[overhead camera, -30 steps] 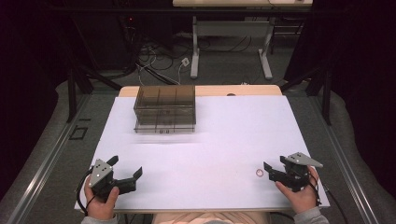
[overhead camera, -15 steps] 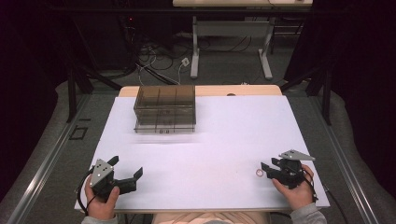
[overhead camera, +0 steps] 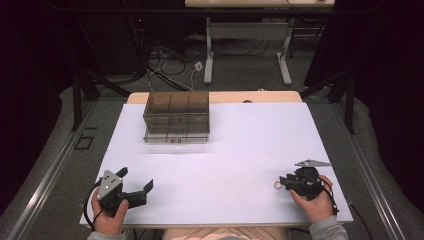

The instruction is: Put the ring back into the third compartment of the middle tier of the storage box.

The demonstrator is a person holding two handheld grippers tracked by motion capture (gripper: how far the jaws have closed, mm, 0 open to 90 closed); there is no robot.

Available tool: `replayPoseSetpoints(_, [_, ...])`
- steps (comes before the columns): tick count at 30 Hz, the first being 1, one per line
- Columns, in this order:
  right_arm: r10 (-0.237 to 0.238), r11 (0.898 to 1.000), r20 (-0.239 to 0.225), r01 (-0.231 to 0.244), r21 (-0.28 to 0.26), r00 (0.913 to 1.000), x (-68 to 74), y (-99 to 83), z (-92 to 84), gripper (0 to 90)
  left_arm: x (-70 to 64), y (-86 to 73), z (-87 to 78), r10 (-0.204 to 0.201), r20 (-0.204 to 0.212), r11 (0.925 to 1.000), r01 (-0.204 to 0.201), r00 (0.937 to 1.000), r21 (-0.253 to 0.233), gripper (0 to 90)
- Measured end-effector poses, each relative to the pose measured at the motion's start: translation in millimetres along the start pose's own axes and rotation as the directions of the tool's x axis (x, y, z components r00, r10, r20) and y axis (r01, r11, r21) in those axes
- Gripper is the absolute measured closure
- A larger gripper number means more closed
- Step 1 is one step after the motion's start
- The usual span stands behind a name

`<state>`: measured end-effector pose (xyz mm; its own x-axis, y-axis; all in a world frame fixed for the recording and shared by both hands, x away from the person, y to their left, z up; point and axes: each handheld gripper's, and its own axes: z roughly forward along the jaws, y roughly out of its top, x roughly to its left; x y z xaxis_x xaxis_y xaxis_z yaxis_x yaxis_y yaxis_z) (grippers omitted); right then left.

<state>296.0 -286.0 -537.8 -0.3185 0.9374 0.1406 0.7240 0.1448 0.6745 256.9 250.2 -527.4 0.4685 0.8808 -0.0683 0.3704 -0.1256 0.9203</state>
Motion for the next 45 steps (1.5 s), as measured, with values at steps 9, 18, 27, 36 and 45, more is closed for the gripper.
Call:
replayPoseSetpoints(9, [-0.030,0.999,-0.014,0.030,0.016,0.9995,5.0,3.0,5.9,71.4,0.3,-0.2,0.2,-0.004,0.001,1.0000,0.004,1.0000,0.002,0.6])
replayPoseSetpoints(18, [-0.049,0.998,-0.010,0.049,0.051,0.9988,6.1,3.2,9.9,75.0,0.3,-0.3,0.3,-0.003,-0.001,1.0000,0.003,1.0000,0.003,0.6])
replayPoseSetpoints(27, [-0.059,0.996,-0.008,0.060,0.060,0.9982,5.5,2.3,12.4,76.7,1.0,-0.3,0.5,0.004,-0.002,1.0000,-0.004,1.0000,0.009,0.6])
replayPoseSetpoints(36, [-0.092,0.993,0.005,0.091,0.081,0.9958,8.4,0.7,15.0,77.4,0.7,-0.5,0.6,-0.002,-0.002,1.0000,0.002,1.0000,0.010,0.6])
replayPoseSetpoints(45, [-0.118,0.990,0.027,0.116,0.085,0.9926,11.3,-0.1,15.3,79.2,0.7,-0.5,0.6,-0.002,-0.002,0.9999,0.002,1.0000,0.011,0.6])
